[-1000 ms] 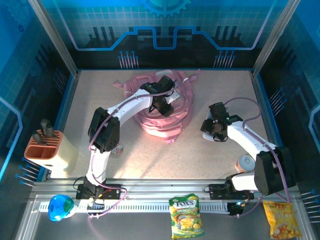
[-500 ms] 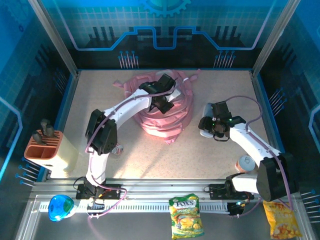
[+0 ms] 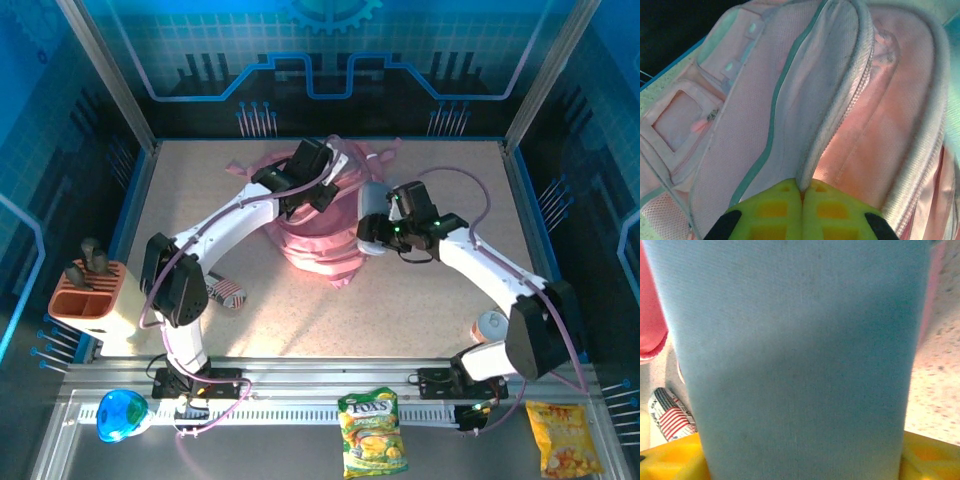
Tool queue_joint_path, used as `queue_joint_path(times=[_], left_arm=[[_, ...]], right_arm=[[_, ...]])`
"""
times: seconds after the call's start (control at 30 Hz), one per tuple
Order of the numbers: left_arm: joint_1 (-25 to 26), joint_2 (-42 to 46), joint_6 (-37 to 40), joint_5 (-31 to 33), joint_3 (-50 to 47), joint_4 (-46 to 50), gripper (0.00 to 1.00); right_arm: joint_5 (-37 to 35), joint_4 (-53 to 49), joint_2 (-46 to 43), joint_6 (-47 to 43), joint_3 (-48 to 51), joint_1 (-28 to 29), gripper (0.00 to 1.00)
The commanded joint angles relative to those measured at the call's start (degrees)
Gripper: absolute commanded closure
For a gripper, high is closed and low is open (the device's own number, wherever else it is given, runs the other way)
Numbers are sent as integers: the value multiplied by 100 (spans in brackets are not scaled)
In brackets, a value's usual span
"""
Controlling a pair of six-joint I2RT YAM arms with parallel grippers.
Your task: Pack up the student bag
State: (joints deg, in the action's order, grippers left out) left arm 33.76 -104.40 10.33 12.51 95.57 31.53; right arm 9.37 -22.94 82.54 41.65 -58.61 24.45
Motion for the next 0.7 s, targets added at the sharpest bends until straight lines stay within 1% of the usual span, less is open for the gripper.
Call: queue_joint_path(times=[0.0,0.23,0.47,0.53,0.6,0.67], left_arm=[[59,536,-462,-491,-39,-932,100],[54,534,-733,-747,-18,-1191,100],[51,596,-836,-743,-154,-1193,100],[48,612,-870,-733,-191,-1181,100],[43,614,-892,-717,-223,-1160,100],[29,622,-904,-711,-240,-1115,100]], right_arm=[[565,398,484,505,-344,171,33],[981,992,1374,1140,-1034,280,34],[978,1139,2223,1317,-1896,261,34],[888,1143,2387,1379,-2066,247,30],[775,1137,2447,1536,-2098,228,21],[736,1242,2368,1624,-1975,210,15]])
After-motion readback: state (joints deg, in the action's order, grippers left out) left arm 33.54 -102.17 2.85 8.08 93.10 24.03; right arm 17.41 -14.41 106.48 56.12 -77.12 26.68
